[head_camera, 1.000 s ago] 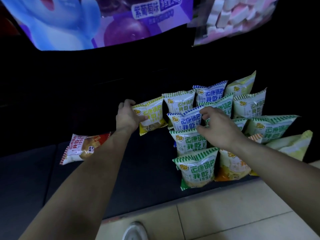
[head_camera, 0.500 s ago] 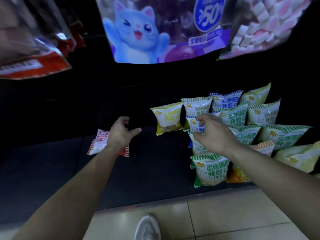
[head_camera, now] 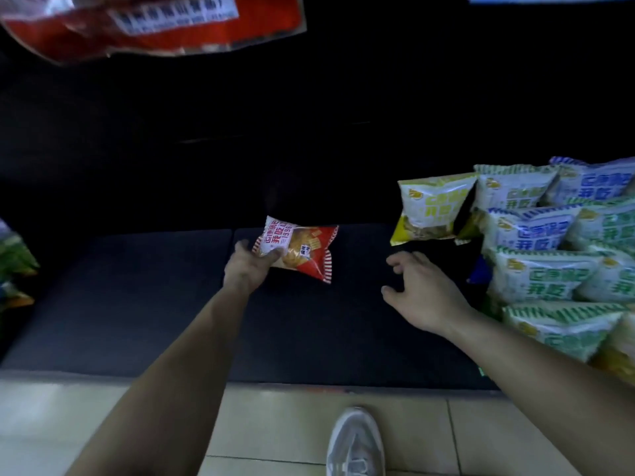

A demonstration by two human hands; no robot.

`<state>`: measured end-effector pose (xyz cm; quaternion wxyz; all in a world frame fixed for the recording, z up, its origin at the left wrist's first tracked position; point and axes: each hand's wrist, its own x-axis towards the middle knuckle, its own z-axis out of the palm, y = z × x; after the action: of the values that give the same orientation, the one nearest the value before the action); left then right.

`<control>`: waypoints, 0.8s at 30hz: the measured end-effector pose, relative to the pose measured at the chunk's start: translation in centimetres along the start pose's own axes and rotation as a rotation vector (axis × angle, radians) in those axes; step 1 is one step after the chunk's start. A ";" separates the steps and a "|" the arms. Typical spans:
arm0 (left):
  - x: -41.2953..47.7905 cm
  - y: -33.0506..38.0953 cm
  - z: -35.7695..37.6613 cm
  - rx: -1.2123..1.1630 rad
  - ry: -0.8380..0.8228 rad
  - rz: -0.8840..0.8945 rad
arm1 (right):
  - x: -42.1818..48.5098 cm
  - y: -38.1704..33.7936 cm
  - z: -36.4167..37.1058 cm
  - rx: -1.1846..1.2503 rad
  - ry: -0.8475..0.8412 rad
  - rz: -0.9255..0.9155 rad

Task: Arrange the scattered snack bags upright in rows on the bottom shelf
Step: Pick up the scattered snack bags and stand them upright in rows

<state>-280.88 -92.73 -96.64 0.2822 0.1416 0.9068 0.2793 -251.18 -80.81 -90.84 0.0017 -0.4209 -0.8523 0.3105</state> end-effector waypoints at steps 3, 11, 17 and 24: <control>1.3 0.5 1.0 -0.050 -0.044 -0.048 | 0.7 0.0 1.4 -0.001 -0.028 0.009; -1.3 1.6 2.4 -0.092 0.053 0.085 | 1.3 -0.2 1.7 0.020 -0.039 0.045; -5.0 0.1 3.5 -0.062 -0.047 0.488 | 1.1 -1.4 1.4 0.014 -0.058 -0.005; -6.7 1.2 3.7 -0.196 -0.162 0.452 | 4.5 -2.8 2.1 0.045 -0.177 0.035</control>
<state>-273.16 -93.00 -95.60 0.2965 0.3345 0.7952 0.4096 -256.63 -79.99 -92.25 -0.0696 -0.4063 -0.8344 0.3657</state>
